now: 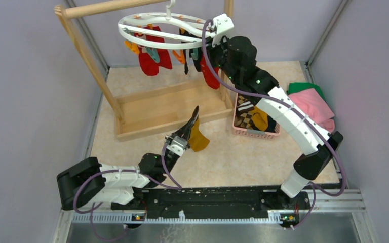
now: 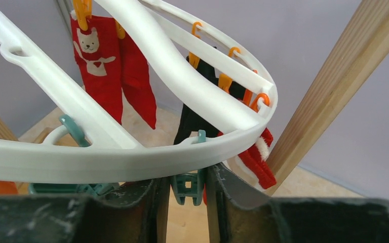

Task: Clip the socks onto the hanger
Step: Open the clamp at the hanger, then clamp the sock onto the hanger.

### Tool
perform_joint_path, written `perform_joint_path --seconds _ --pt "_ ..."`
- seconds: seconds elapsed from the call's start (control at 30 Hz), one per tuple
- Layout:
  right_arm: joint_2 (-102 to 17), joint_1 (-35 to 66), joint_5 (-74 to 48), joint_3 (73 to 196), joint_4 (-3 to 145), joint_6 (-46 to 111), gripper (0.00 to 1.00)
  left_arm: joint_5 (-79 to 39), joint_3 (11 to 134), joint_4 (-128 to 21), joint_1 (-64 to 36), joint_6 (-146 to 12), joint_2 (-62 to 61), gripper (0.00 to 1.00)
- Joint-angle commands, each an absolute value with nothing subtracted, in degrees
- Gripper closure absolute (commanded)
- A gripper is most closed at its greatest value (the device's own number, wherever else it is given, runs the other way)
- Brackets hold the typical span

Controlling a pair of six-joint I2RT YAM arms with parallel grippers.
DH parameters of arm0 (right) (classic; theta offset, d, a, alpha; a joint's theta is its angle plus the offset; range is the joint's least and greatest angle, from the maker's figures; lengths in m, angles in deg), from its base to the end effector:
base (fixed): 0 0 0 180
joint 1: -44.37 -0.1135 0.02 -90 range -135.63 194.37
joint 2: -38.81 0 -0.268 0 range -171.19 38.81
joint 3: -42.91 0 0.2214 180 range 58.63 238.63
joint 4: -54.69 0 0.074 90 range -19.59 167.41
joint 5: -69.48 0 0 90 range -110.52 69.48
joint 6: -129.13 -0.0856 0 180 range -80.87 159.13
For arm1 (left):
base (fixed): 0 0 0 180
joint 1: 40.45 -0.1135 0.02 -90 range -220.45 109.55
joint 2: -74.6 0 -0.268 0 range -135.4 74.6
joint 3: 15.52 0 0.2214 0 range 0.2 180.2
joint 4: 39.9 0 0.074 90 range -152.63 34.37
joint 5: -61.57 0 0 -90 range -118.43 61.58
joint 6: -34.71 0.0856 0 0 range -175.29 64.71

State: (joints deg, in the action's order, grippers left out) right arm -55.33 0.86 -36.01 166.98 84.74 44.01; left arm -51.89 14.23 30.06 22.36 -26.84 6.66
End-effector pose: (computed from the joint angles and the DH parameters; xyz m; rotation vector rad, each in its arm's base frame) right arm 0.2969 0.2504 0.4909 -0.4483 1.5167 0.3161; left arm 0.1322 -0.1828 0.3053 0.4563 0.9704 -0.3336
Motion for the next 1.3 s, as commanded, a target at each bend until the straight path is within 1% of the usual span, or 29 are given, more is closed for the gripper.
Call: perform_joint_path --seconds 0.0,0.13,0.27,0.3,0.53,0.7,1.0,1.27 --pt "-54.99 0.1 -35.56 168.52 82.75 43.8 0.79 -51.89 13.94 47.06 22.57 -27.36 7.88 1.0" --pt "-54.79 0.04 -35.01 168.91 83.43 43.51 0.88 -51.66 15.53 47.12 22.44 -25.41 7.07 1.0" --pt "-54.66 0.04 -33.84 169.42 84.49 42.46 0.99 -47.91 19.07 47.17 20.34 -22.71 4.35 1.0" --pt "-54.66 0.06 -33.51 169.72 84.88 42.03 1.0 -46.76 20.14 47.16 19.49 -22.3 3.54 1.0" --pt "-54.54 0.03 -32.47 171.45 86.97 39.64 1.0 -41.53 26.78 47.18 12.77 -22.76 -2.01 1.0" --pt "-54.78 0.0 -32.76 173.0 88.72 36.49 1.0 -39.51 30.52 47.18 10.91 -20.8 -4.6 1.0" --pt "-55.03 0.21 -32.82 174.47 93.11 28.35 1.0 -43.16 36.65 47.13 10.88 -16.6 -9.95 1.0" --pt "-58.01 0.24 -34.27 178.45 95.64 23.01 1.0 -47.08 40.24 47.13 10.8 -16.26 -10.78 1.0"
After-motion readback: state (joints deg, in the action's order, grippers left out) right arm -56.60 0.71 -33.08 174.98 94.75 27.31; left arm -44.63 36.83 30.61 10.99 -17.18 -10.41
